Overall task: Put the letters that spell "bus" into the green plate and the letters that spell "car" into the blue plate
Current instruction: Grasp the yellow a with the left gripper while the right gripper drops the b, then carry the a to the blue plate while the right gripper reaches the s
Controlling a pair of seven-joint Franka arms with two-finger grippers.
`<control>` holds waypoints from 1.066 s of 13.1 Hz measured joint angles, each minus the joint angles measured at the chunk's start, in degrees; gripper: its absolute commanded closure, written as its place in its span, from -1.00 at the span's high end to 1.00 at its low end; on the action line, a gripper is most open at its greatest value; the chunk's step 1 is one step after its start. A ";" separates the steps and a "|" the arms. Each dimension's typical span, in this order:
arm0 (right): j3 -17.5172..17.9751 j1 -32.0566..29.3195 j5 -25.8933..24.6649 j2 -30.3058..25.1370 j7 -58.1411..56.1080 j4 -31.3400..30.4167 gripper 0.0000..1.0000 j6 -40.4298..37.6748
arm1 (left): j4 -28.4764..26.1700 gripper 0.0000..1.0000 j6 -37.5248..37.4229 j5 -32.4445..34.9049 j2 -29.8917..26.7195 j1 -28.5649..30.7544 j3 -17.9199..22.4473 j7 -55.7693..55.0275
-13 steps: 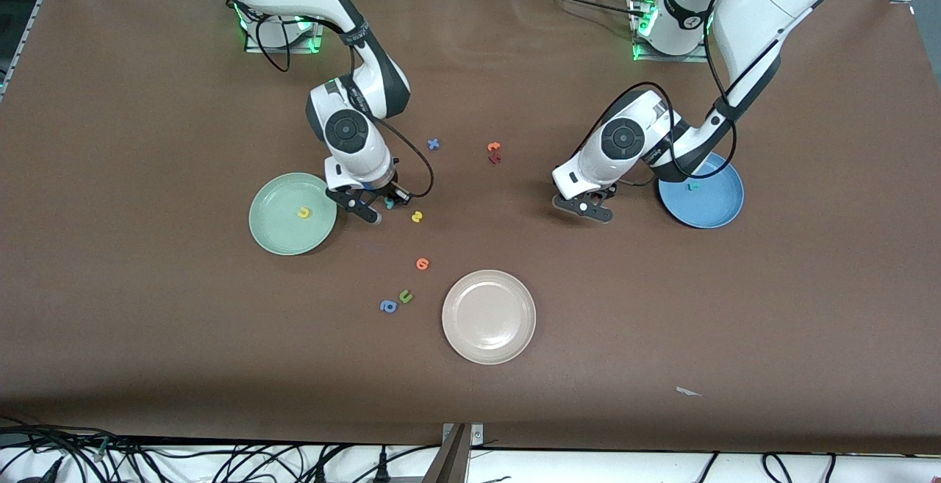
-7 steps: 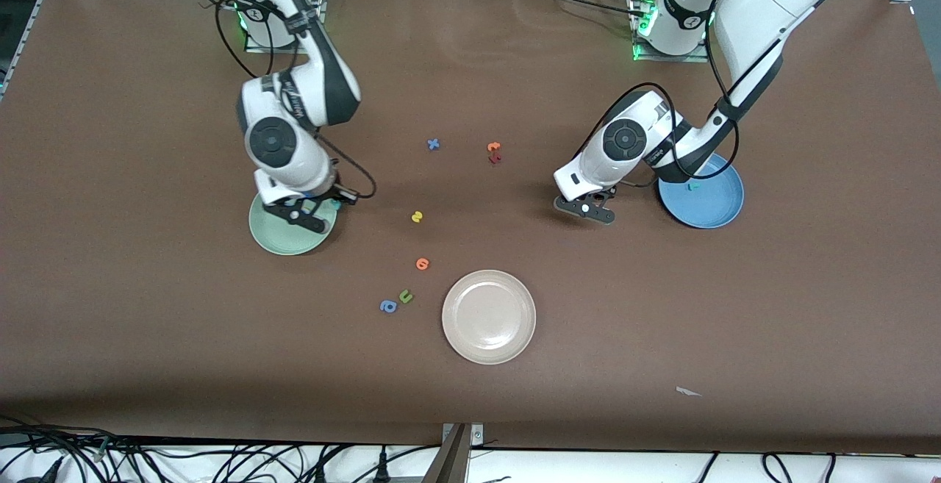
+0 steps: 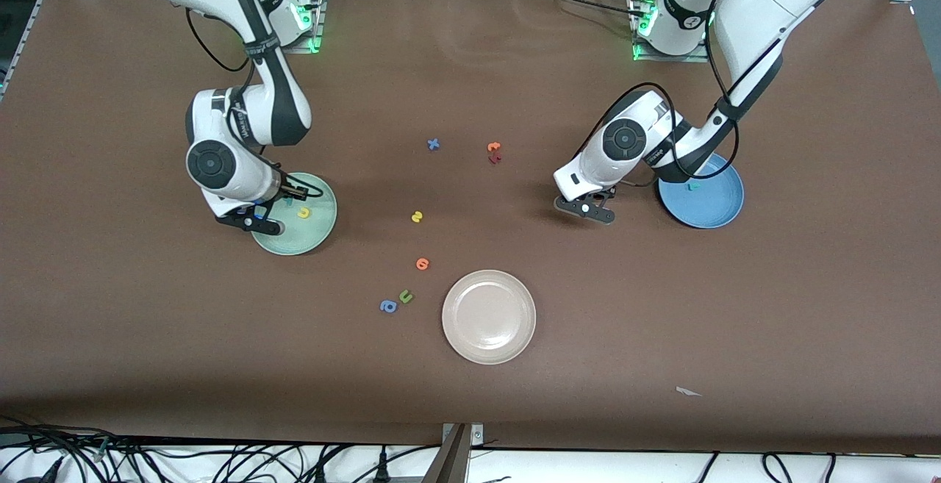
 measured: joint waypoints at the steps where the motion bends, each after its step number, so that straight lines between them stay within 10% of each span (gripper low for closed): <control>1: -0.02 -1.09 0.34 0.47 -1.73 -0.40 1.00 0.39 | 0.06 -0.62 0.00 0.00 0.00 0.02 0.00 -0.23; 8: 1.89 -0.71 1.48 -0.03 -2.30 4.75 1.00 -2.89 | 15.32 -0.58 -21.30 -4.41 -0.20 0.36 -0.95 -0.40; 14: 13.71 1.36 1.76 2.98 19.48 14.25 0.91 -1.17 | 17.53 -0.60 -37.09 -6.33 -3.21 12.85 -0.92 19.04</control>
